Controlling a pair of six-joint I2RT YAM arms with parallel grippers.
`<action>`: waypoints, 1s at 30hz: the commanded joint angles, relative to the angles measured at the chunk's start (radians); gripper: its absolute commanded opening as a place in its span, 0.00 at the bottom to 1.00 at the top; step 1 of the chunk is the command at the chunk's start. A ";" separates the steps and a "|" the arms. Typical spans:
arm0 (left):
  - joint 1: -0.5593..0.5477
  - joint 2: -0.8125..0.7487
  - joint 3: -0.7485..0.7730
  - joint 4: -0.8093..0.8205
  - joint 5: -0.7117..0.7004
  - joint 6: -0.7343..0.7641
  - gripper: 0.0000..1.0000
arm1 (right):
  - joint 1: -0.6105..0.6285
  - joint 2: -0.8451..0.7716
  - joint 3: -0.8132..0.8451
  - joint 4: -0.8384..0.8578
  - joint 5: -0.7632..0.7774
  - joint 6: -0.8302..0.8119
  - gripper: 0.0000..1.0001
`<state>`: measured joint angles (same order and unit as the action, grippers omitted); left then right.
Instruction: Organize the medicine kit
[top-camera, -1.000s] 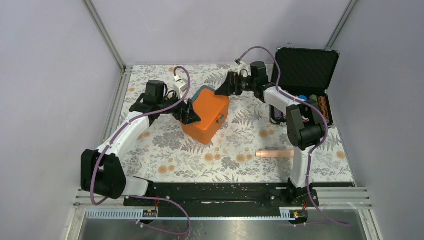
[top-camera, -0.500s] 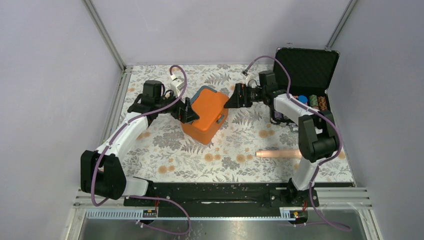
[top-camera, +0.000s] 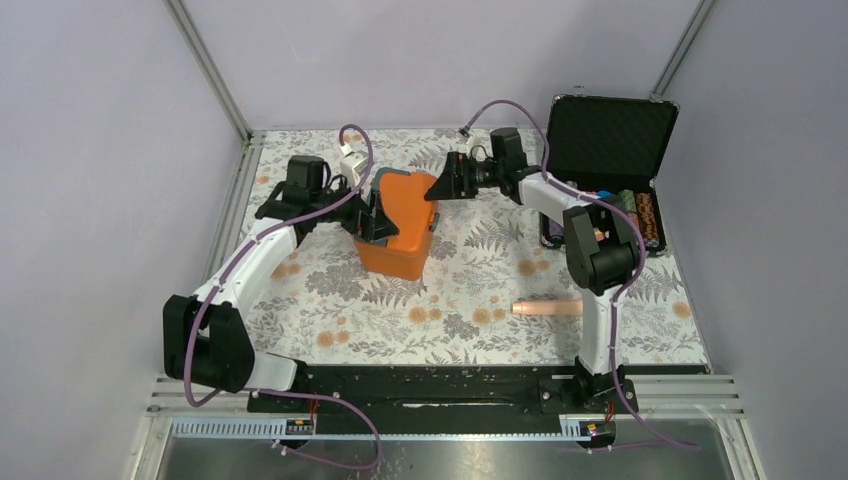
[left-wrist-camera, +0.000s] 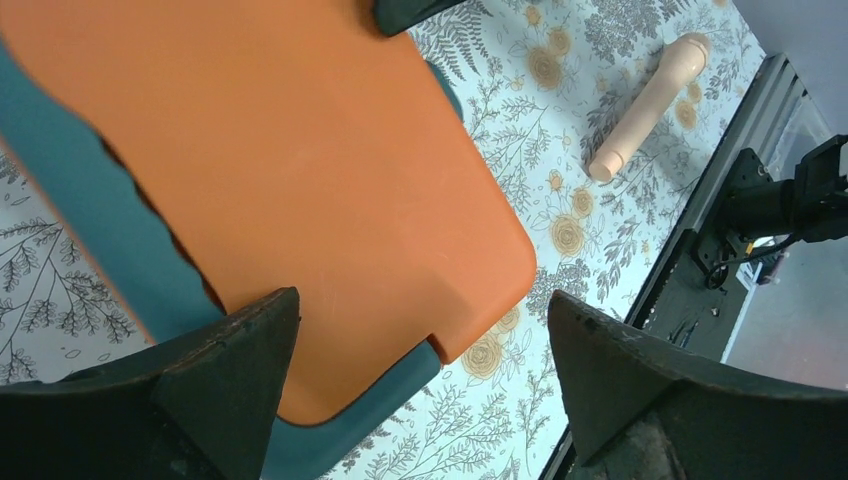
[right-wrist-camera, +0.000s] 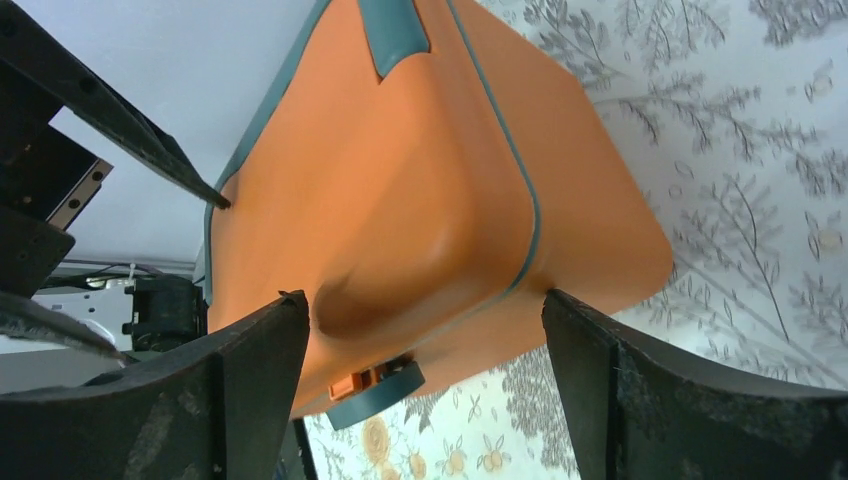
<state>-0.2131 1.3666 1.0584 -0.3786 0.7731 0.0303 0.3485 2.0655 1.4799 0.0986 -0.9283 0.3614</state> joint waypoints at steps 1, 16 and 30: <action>0.002 0.034 0.099 -0.011 -0.003 -0.015 0.93 | 0.030 0.039 0.107 0.071 0.007 0.016 0.94; -0.006 0.237 0.184 0.203 0.139 -0.232 0.79 | -0.009 -0.093 -0.140 0.084 -0.190 0.020 0.94; -0.005 0.305 0.141 0.210 0.123 -0.227 0.59 | 0.003 -0.036 -0.141 0.302 -0.363 0.154 0.93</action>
<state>-0.2150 1.6474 1.2171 -0.1810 0.8894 -0.1967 0.3386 2.0392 1.3300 0.2745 -1.1923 0.4541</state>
